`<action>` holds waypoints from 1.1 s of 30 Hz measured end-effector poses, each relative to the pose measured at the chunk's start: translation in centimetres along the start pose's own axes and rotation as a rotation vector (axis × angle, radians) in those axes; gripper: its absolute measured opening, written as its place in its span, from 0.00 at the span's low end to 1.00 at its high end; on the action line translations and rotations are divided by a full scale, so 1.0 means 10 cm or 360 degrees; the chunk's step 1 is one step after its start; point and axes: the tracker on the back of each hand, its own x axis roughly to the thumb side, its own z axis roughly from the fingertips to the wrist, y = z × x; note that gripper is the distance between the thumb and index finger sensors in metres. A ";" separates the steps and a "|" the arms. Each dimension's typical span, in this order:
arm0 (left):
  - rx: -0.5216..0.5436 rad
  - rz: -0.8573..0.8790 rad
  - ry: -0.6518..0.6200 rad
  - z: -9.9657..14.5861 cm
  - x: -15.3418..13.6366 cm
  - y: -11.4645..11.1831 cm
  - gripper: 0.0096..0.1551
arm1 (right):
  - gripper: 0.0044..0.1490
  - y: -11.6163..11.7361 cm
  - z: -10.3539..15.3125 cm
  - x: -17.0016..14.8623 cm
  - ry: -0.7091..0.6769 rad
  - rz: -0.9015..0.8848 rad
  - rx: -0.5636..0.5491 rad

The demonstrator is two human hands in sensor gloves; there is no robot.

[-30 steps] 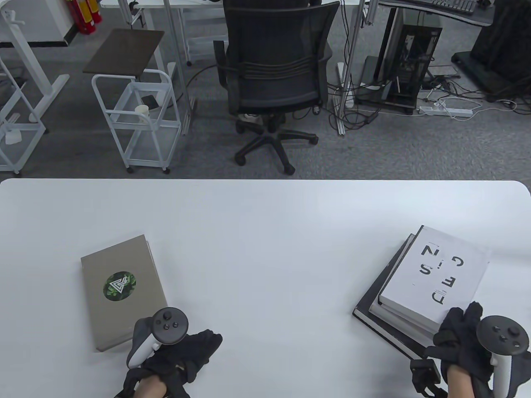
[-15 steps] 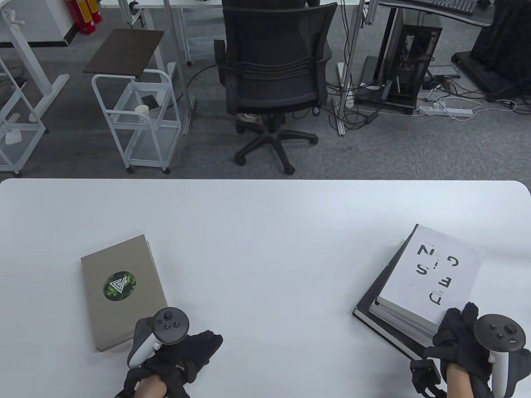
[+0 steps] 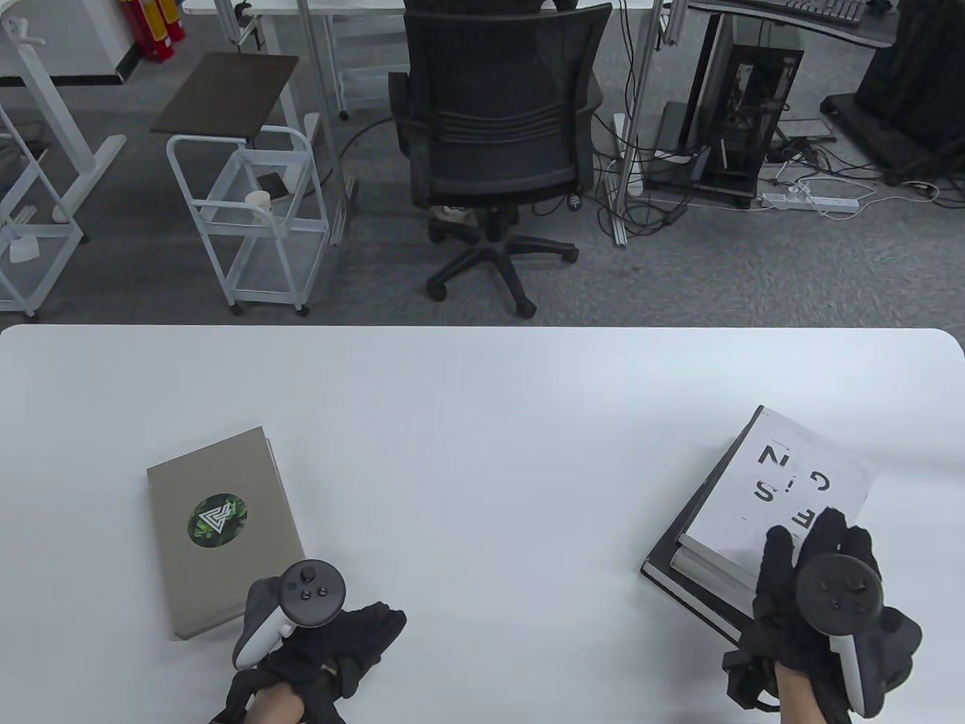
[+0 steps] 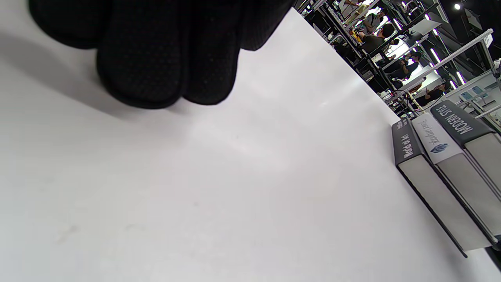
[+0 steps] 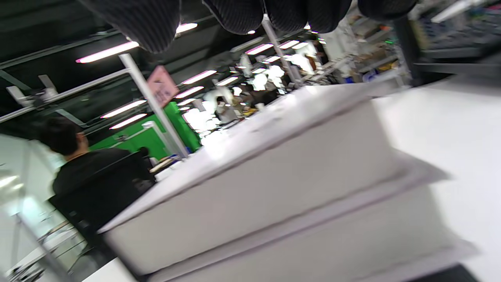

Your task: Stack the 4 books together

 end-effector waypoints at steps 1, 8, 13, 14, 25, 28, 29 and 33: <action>0.0002 0.0000 -0.0002 0.00 0.00 0.00 0.49 | 0.44 0.01 0.02 0.09 -0.0061 0.0013 0.0000; -0.0008 -0.0021 -0.0023 -0.01 0.03 -0.02 0.49 | 0.44 0.29 0.34 0.86 -0.0558 -0.0008 0.0053; -0.0025 -0.0051 -0.0029 -0.03 0.06 -0.05 0.49 | 0.45 0.81 0.67 1.32 -0.0799 -0.0153 0.0414; -0.0025 -0.0051 -0.0029 -0.03 0.06 -0.05 0.49 | 0.46 0.95 0.72 1.39 -0.0830 -0.0121 0.0503; 0.0037 -0.0009 -0.0032 0.02 0.02 -0.01 0.48 | 0.50 1.68 0.88 1.41 -0.0933 0.0301 0.0786; 0.0091 0.0004 -0.0056 0.05 0.04 0.05 0.48 | 0.50 1.71 0.84 1.37 -0.0842 0.0148 0.0891; 0.0113 0.0011 -0.0063 0.07 0.03 0.07 0.48 | 0.50 1.72 0.83 1.36 -0.0833 0.0131 0.0914; 0.0216 0.0034 -0.0078 0.12 0.01 0.16 0.48 | 0.50 1.76 0.83 1.35 -0.0836 0.0172 0.0922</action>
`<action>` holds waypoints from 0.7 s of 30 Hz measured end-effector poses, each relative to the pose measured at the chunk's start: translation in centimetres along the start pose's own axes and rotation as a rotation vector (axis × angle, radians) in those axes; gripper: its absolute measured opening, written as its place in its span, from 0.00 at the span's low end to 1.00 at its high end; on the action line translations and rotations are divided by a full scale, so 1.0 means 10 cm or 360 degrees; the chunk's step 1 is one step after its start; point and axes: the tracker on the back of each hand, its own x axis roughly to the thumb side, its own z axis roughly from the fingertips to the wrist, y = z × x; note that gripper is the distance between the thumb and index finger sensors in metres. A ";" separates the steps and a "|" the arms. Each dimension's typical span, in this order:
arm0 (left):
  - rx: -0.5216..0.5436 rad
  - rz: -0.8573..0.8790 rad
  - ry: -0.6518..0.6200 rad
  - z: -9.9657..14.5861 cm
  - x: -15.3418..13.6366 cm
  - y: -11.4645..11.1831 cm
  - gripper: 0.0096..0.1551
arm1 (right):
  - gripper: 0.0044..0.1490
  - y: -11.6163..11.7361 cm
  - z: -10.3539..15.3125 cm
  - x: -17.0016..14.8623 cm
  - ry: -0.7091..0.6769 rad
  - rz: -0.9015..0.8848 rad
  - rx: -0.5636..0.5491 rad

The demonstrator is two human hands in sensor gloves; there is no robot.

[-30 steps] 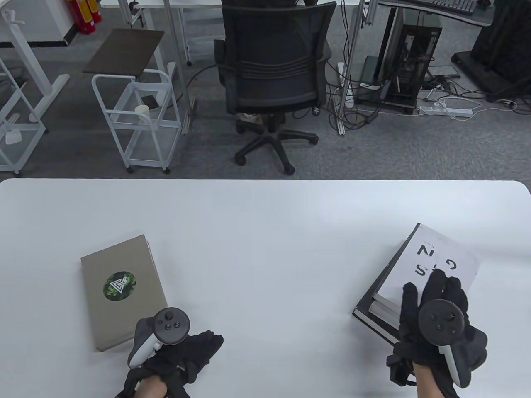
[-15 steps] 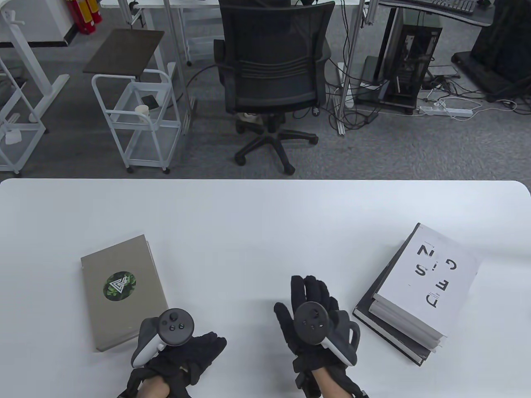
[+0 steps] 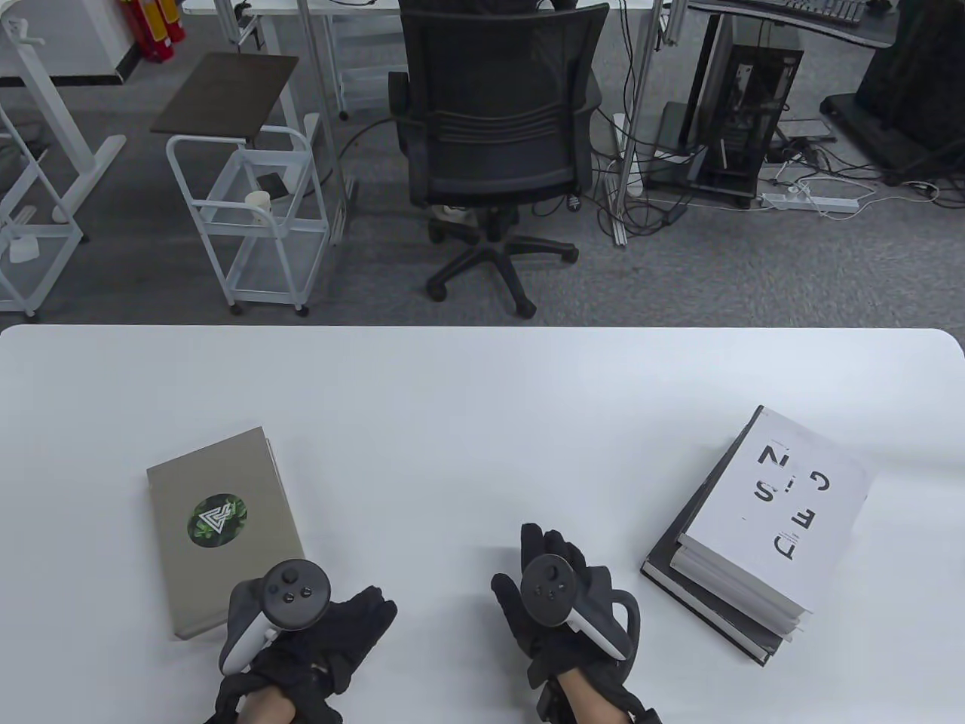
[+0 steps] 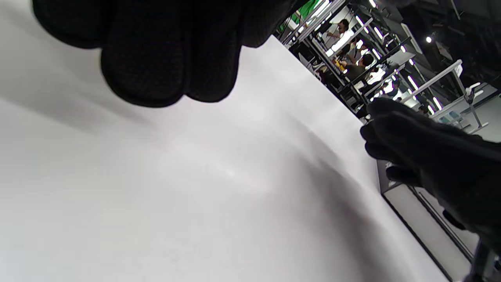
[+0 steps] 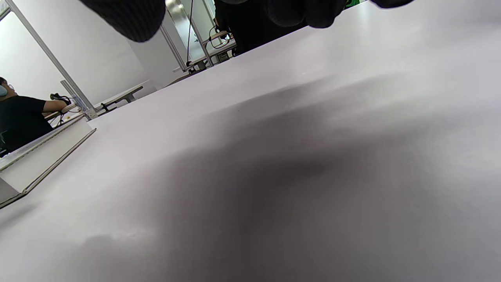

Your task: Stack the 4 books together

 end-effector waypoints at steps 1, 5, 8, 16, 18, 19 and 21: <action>0.0023 0.0009 0.0011 0.01 -0.01 0.02 0.48 | 0.50 0.00 0.00 0.00 0.0002 -0.0008 0.0000; 0.0207 0.0012 0.0060 0.09 -0.03 0.16 0.47 | 0.50 -0.01 -0.01 0.00 0.0004 -0.0048 0.0011; 0.0330 0.0058 0.0071 0.15 -0.07 0.27 0.47 | 0.50 0.00 0.00 0.01 -0.0008 -0.0043 0.0010; 0.0611 0.0014 0.0452 0.24 -0.37 0.53 0.47 | 0.50 0.01 0.00 0.03 -0.0021 -0.0036 0.0021; 0.0617 0.0074 0.0533 0.25 -0.49 0.57 0.47 | 0.50 0.02 0.00 0.03 -0.0020 -0.0039 0.0029; 0.0624 0.0092 0.0567 0.25 -0.53 0.57 0.47 | 0.50 0.02 0.00 0.03 -0.0020 -0.0040 0.0033; 0.0624 0.0077 0.0660 0.24 -0.61 0.58 0.47 | 0.49 0.02 0.00 0.04 -0.0020 -0.0043 0.0043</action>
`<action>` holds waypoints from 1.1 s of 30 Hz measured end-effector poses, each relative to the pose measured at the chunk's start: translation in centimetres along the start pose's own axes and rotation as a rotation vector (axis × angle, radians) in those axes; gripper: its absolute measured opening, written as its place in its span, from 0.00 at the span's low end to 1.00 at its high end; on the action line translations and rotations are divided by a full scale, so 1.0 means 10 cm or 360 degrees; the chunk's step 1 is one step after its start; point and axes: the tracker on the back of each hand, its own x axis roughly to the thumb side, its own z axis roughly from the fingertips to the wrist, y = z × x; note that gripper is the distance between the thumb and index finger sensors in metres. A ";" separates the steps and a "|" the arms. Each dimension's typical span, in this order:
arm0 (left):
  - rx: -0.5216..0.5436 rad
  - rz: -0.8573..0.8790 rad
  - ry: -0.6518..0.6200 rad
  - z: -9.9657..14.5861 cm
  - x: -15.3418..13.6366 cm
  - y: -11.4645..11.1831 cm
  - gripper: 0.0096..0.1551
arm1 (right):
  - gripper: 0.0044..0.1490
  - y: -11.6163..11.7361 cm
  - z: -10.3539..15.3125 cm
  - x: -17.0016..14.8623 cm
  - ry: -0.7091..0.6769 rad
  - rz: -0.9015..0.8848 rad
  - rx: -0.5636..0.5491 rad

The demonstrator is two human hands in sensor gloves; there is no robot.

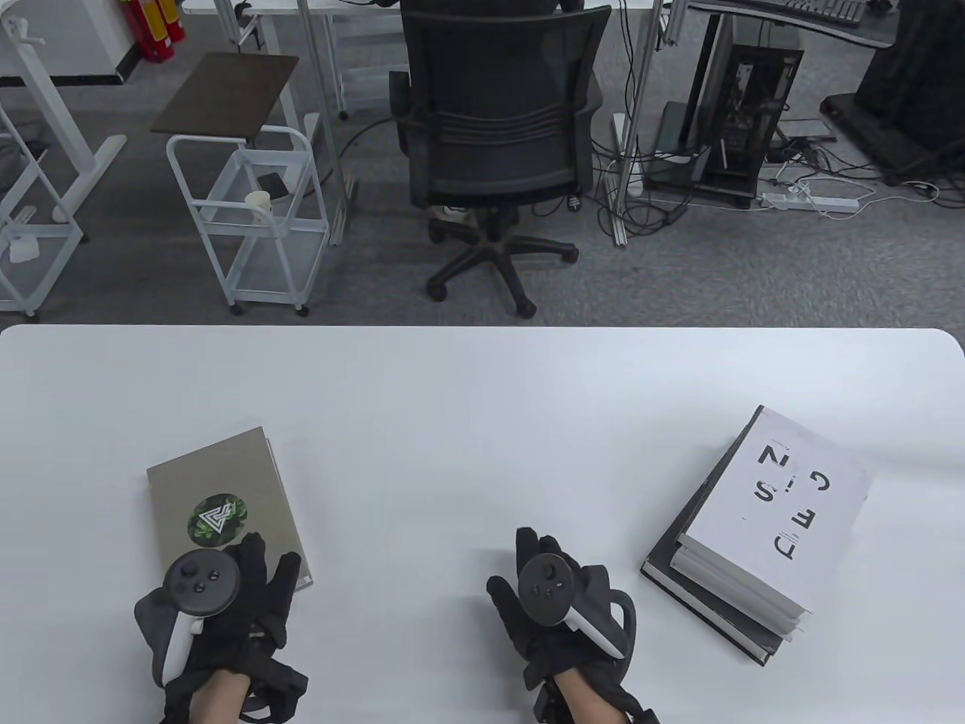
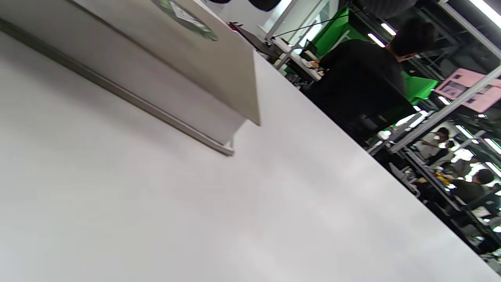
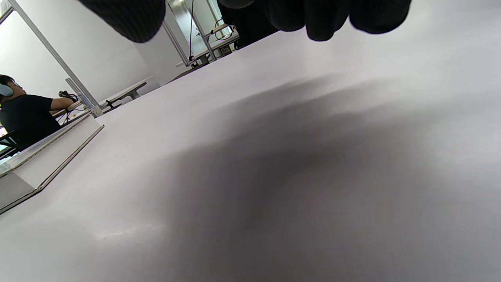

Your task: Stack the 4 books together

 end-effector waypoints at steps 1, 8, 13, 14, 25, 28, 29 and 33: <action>0.0013 -0.0020 0.0037 -0.02 -0.03 0.00 0.47 | 0.50 0.00 0.00 0.00 0.0000 -0.0001 0.0005; -0.0088 -0.0059 0.0163 -0.14 -0.15 -0.10 0.50 | 0.49 0.01 0.00 0.01 -0.0008 -0.0009 0.0024; -0.0164 -0.0095 0.0251 -0.17 -0.20 -0.15 0.50 | 0.50 0.01 0.00 0.01 -0.0006 -0.0011 0.0029; -0.0167 -0.0092 0.0254 -0.18 -0.21 -0.16 0.50 | 0.49 0.01 0.00 0.01 -0.0005 -0.0012 0.0030; -0.0177 -0.0161 0.0286 -0.20 -0.21 -0.20 0.50 | 0.49 0.02 -0.01 0.01 -0.0005 -0.0008 0.0048; -0.0189 -0.0216 0.0285 -0.19 -0.19 -0.23 0.50 | 0.49 0.03 -0.01 0.02 -0.0007 -0.0007 0.0064; -0.0198 -0.0225 0.0270 -0.19 -0.17 -0.24 0.50 | 0.49 0.03 -0.01 0.02 -0.0007 -0.0007 0.0066; -0.0274 -0.0308 0.0188 -0.15 -0.06 -0.36 0.52 | 0.49 0.04 -0.01 0.02 -0.0006 -0.0011 0.0073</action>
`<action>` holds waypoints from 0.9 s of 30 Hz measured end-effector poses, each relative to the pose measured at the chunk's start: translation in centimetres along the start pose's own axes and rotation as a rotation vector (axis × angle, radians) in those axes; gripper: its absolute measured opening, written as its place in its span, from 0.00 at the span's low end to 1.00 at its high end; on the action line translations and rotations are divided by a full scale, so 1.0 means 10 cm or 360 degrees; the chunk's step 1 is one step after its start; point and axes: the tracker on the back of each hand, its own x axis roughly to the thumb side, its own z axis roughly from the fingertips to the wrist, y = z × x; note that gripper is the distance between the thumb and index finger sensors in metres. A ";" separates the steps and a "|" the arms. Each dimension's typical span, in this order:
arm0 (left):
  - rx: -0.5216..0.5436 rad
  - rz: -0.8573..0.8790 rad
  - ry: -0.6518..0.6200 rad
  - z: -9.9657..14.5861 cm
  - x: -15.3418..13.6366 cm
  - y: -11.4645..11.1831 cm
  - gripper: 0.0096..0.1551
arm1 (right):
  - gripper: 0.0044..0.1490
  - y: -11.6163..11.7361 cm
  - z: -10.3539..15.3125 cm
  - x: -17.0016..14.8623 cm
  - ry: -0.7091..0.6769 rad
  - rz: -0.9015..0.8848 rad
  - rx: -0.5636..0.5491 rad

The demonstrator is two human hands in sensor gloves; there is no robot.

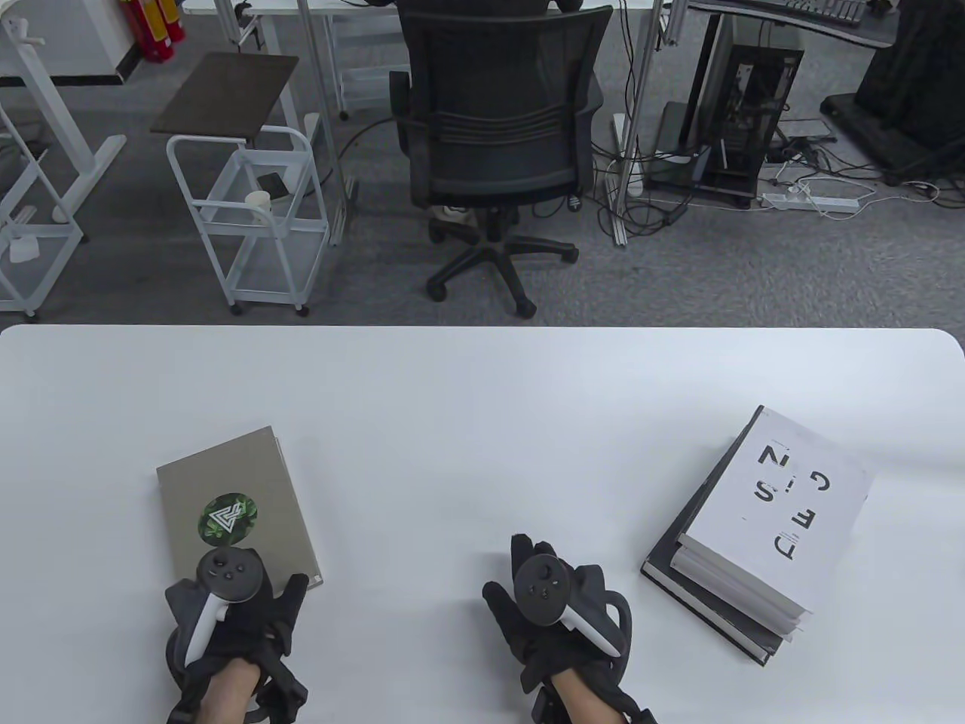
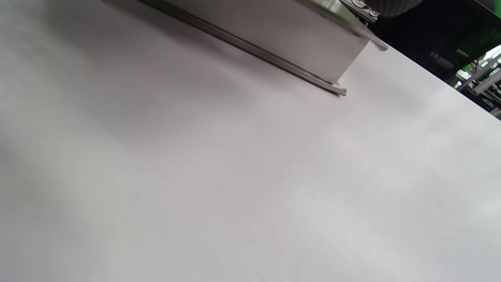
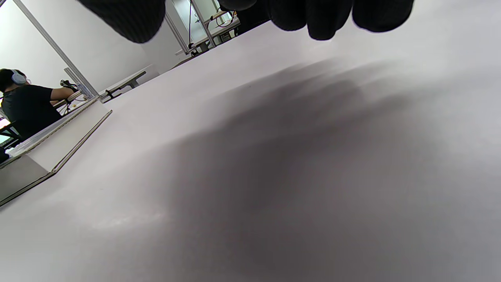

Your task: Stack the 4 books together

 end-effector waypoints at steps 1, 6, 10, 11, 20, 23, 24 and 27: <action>-0.0008 -0.0027 -0.0023 0.01 0.04 -0.03 0.52 | 0.49 0.00 0.00 0.00 0.0001 0.0000 0.0000; -0.0087 -0.0165 -0.0222 0.07 0.29 -0.21 0.53 | 0.49 0.00 0.00 0.00 0.0004 -0.0001 0.0007; -0.0106 -0.0285 -0.0419 0.15 0.52 -0.34 0.53 | 0.49 0.01 0.00 0.00 0.0002 -0.0001 0.0020; -0.0140 -0.0292 -0.0491 0.18 0.59 -0.36 0.54 | 0.49 0.01 0.00 0.00 0.0002 0.0001 0.0022; -0.0265 -0.0434 -0.0791 0.43 0.87 -0.54 0.52 | 0.44 0.03 -0.01 0.01 -0.0010 0.0016 0.0055; -0.0285 -0.0500 -0.0843 0.50 0.96 -0.64 0.52 | 0.43 0.04 -0.01 0.02 -0.0014 0.0024 0.0061; -0.0285 -0.0534 -0.0862 0.53 1.00 -0.67 0.52 | 0.43 0.04 -0.01 0.02 -0.0014 0.0025 0.0061; -0.0276 -0.0634 -0.0909 0.59 1.10 -0.77 0.52 | 0.44 0.05 -0.02 0.02 -0.0014 0.0023 0.0067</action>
